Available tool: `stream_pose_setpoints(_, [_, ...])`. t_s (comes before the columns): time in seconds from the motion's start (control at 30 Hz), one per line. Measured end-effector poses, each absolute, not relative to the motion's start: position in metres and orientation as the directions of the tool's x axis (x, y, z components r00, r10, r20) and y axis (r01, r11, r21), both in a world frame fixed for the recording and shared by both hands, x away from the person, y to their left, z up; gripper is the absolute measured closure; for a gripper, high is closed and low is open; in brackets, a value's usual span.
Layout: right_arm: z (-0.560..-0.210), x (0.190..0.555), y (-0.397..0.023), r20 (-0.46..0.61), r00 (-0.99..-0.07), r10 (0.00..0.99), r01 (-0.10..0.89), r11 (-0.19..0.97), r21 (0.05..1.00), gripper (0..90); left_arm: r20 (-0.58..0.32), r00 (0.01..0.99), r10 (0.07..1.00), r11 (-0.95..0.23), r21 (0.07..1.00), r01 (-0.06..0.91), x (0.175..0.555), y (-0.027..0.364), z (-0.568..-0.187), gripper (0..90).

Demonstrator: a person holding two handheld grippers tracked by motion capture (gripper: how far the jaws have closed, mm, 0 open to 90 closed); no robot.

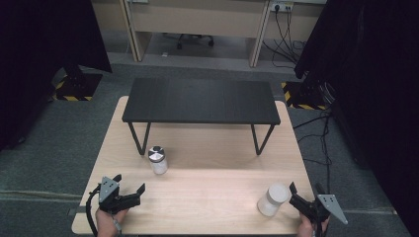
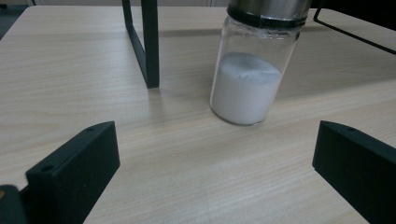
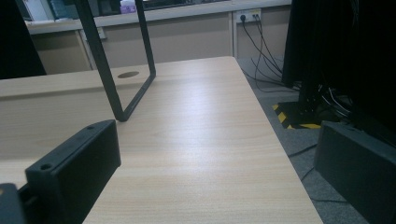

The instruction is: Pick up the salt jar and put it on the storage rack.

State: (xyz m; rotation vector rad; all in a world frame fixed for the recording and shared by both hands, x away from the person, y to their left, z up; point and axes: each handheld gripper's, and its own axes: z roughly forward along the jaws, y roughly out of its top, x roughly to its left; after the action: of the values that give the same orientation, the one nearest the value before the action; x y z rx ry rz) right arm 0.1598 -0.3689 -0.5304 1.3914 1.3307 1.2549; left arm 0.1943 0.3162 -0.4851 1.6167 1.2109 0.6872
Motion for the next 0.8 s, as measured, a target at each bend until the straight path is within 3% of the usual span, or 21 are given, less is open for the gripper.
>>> stream_pose_setpoints(0.53, [-0.532,0.159,-0.368,0.111,-0.048,0.993,0.165,-0.101,0.981,0.7,-0.106,0.385,0.917,-0.043,0.932,0.360,0.208,0.302,-0.483,0.0])
stream_pose_setpoints(0.8, [-0.534,0.158,-0.367,0.109,-0.047,0.993,0.155,-0.100,0.983,0.7,-0.049,0.402,0.914,-0.104,0.932,0.348,0.215,0.288,-0.479,0.0])
